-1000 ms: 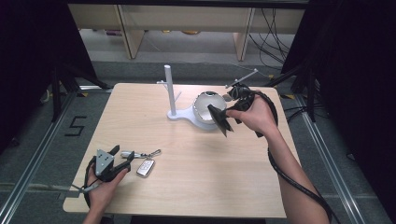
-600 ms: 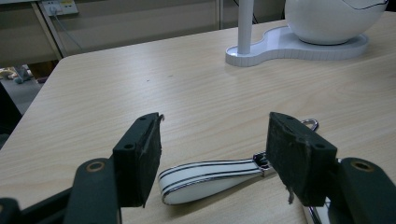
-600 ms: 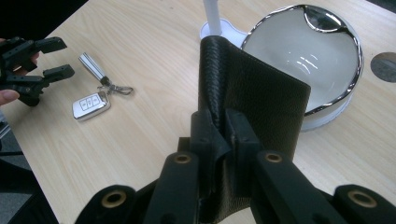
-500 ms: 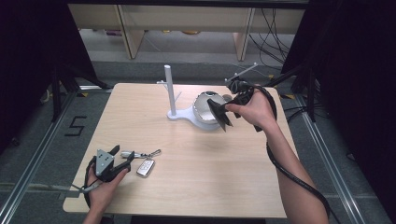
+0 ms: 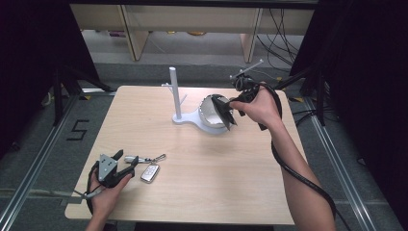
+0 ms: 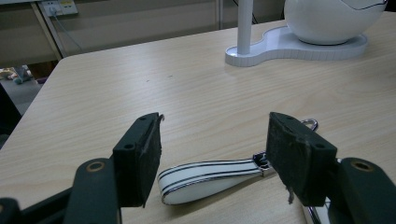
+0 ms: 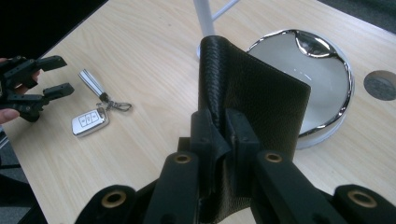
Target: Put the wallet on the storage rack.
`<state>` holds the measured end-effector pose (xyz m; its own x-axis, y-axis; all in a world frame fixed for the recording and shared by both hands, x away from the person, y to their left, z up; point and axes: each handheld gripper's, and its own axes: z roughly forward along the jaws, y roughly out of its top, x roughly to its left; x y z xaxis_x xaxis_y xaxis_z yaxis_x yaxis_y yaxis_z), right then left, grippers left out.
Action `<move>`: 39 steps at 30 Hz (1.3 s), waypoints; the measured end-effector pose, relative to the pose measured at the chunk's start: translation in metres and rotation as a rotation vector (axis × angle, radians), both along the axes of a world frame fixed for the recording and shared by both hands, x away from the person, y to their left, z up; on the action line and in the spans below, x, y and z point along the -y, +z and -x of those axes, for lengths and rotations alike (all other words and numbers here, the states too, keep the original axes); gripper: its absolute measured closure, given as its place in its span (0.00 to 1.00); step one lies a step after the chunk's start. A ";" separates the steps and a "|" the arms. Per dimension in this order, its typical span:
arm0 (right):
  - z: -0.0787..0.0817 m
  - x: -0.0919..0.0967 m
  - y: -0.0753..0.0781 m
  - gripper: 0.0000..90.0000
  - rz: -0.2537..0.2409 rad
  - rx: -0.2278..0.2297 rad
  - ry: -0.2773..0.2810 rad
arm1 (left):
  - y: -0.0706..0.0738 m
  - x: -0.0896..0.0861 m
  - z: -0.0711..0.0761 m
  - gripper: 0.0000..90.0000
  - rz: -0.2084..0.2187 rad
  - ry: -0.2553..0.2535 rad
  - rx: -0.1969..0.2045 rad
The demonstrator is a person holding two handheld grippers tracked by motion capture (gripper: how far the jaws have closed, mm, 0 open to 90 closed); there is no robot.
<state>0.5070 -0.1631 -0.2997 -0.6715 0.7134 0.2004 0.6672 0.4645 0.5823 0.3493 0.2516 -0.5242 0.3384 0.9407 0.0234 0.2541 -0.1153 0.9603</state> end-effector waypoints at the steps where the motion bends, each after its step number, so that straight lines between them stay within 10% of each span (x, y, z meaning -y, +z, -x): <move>1: -0.002 -0.001 0.001 0.93 -0.003 -0.008 -0.004 | 0.000 0.000 0.000 0.39 -0.002 0.000 0.002; 39: -0.051 -0.017 -0.019 0.93 -0.042 -0.031 0.005 | 0.000 0.001 0.001 0.39 -0.008 -0.002 -0.003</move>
<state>0.5581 -0.1464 -0.3185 -0.6681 0.7007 0.2505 0.6828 0.4435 0.5806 0.3484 0.2505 -0.5239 0.3399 0.9400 0.0301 0.2569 -0.1236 0.9585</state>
